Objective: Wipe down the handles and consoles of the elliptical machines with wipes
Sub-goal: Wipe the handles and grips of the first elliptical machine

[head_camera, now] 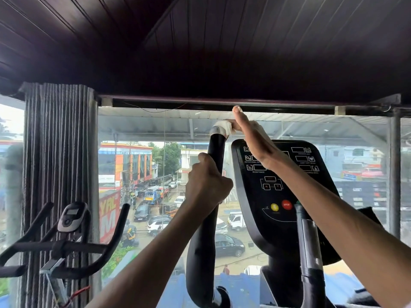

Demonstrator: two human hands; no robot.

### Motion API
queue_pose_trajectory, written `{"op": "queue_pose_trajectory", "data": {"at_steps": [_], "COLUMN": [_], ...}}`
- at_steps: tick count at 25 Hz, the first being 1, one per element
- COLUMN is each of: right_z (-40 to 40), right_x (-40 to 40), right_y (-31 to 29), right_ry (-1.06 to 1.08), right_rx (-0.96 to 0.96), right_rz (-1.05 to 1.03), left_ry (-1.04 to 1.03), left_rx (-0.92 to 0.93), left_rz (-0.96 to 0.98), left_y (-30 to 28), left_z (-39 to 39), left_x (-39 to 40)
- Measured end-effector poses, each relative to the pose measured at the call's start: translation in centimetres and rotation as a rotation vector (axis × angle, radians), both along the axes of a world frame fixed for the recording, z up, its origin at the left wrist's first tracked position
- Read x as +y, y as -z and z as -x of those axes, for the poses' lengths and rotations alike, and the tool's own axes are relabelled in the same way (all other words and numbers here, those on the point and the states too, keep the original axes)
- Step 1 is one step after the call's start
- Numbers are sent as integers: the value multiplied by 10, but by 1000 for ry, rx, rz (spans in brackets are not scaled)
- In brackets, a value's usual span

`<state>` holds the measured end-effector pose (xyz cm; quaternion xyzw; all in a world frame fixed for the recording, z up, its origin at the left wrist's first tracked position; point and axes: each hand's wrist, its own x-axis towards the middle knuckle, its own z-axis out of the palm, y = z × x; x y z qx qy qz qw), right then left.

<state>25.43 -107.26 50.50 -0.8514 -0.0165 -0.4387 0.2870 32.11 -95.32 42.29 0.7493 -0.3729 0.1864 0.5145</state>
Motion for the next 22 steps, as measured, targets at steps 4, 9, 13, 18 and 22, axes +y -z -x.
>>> {"op": "queue_pose_trajectory", "data": {"at_steps": [4,9,13,18,22], "right_z": [-8,-30,-26,-17,-31], "right_x": [14,9,8,16,21], "right_y": [-11,-28,-13,5,-30], "right_ry": [82,185,275,500,492], "right_rx": [24,62,-41,-281,31], "right_rz": [177,117,164,704,381], "left_ry": [-19,-15,-8,-12,-53], "left_rx": [-13,-30,-17,-38,-57], "left_rz": [-8,-13,-1,-1,-8], "left_y": [-1,-1,-1,0,-1], "left_z": [1,2,2,4,3], "left_x": [0,1,2,2,2]}}
